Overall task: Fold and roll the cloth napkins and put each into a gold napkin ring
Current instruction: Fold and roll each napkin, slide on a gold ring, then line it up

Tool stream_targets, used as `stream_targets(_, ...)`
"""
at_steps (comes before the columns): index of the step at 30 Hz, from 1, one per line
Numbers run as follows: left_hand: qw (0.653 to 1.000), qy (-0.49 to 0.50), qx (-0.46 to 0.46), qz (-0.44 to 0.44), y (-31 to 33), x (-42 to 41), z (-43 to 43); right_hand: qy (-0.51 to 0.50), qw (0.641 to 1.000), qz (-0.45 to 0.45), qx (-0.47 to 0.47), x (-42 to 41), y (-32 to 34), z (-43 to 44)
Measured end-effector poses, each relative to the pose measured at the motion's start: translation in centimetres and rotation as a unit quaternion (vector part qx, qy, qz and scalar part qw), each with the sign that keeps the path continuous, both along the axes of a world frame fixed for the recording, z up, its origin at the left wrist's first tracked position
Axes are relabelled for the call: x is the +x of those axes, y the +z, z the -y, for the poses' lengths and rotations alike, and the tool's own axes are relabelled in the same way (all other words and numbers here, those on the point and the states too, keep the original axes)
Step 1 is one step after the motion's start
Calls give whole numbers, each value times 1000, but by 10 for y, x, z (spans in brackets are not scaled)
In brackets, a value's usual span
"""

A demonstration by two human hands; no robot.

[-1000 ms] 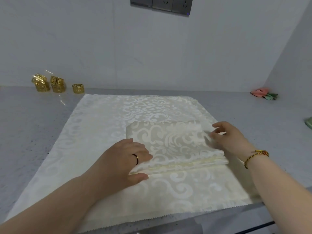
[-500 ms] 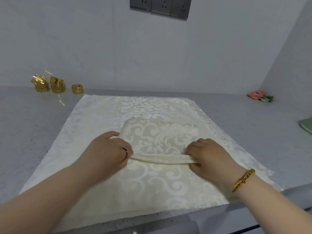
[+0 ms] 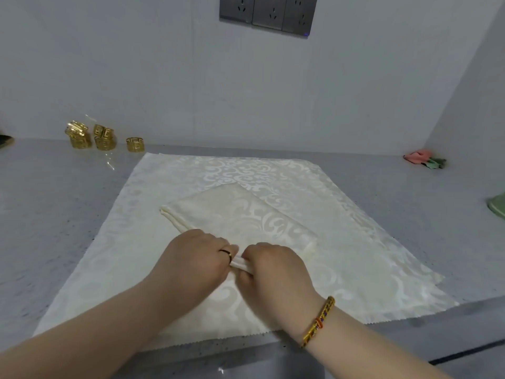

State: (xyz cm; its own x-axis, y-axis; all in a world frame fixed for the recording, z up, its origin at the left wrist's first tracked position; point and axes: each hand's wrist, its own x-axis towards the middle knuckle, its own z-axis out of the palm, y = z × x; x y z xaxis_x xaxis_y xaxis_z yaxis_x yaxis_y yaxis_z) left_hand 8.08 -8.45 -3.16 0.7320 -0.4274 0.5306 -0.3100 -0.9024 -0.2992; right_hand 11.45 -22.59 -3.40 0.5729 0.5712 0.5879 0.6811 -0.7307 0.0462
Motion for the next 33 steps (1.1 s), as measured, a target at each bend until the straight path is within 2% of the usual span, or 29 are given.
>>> stream_targets(4,997,25,0,-67,-7,-6,-25,35,999,-11,-11,2,-3,4)
stream_targets(9,993,38,-82,-78,-2,-22,-63,84,995,-26,-51,24,-2,21)
stream_targets(12,992,39,-78,-96,3,-34,-85,96,991,-52,-82,37,4,27)
stream_targets(16,984,36,-93,-151,9,-47,-85,156,981,-90,-72,38,1,24)
stream_targets(20,987,-16,-107,-118,2,-55,-79,180,976,-115,-36,35,-4,19)
stream_targets(23,984,-11,-132,-123,-1,-58,-81,157,968,-195,12,34,-2,19)
stream_targets(26,967,52,-200,-147,2,-61,-79,156,947,-277,42,29,1,19)
stream_targets(28,931,77,-302,-190,1,-63,-84,169,932,-309,87,24,2,17)
stream_targets(30,890,105,-412,-165,-3,-64,-91,179,913,-345,127,22,3,15)
stream_targets(31,879,104,-437,-163,-5,-65,-92,176,905,-363,139,22,3,15)
stream_targets(33,877,96,-440,-166,-6,-65,-90,166,887,-401,161,25,7,14)
